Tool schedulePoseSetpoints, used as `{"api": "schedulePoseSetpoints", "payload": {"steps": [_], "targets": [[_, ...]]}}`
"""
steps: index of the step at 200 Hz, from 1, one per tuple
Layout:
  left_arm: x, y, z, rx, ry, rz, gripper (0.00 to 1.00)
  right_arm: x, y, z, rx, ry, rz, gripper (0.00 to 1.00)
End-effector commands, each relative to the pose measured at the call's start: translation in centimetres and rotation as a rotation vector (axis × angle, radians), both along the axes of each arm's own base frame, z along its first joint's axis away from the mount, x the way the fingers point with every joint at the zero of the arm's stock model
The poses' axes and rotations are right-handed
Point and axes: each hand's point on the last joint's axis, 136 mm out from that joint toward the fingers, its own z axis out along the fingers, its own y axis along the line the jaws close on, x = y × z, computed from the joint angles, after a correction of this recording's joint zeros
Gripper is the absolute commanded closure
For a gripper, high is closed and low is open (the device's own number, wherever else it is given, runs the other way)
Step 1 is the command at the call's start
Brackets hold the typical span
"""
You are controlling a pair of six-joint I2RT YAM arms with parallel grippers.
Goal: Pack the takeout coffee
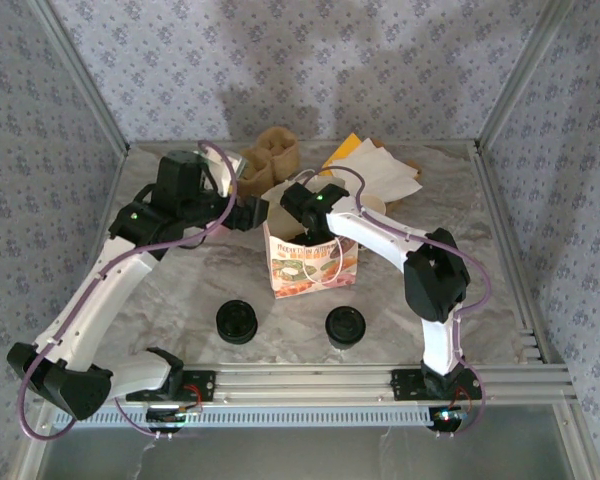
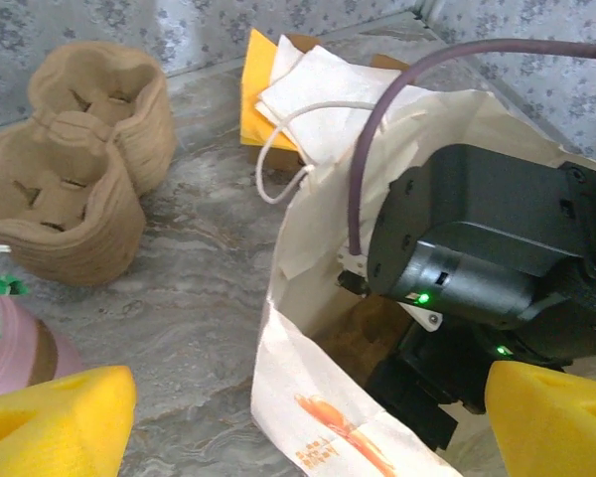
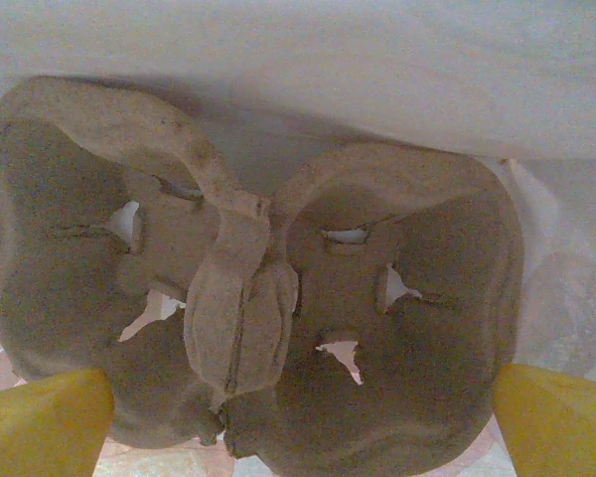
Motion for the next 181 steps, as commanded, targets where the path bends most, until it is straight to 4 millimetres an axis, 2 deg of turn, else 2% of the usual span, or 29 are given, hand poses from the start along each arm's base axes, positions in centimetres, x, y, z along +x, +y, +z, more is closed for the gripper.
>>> {"api": "schedulePoseSetpoints", "payload": {"steps": [1,32,99,181], "targets": [[-1.9,-1.0,-0.7,-0.009,0.050,-0.081,0.10,0.1,0.1,2.0,0.032,-0.033,0.009,0.00],[-2.3,-1.5,-2.4,0.014,0.089,-0.095,0.11,0.2,0.1,2.3,0.041,-0.043,0.007,0.00],[-1.4,-1.8,-4.3,0.033,0.122,-0.069,0.15,-0.1,0.3,2.8,0.069,-0.045,0.015,0.00],[-0.6,-2.3,-4.6,0.030,0.117,-0.058,0.22,-0.3,0.5,3.8,0.115,-0.061,0.028,0.00]]}}
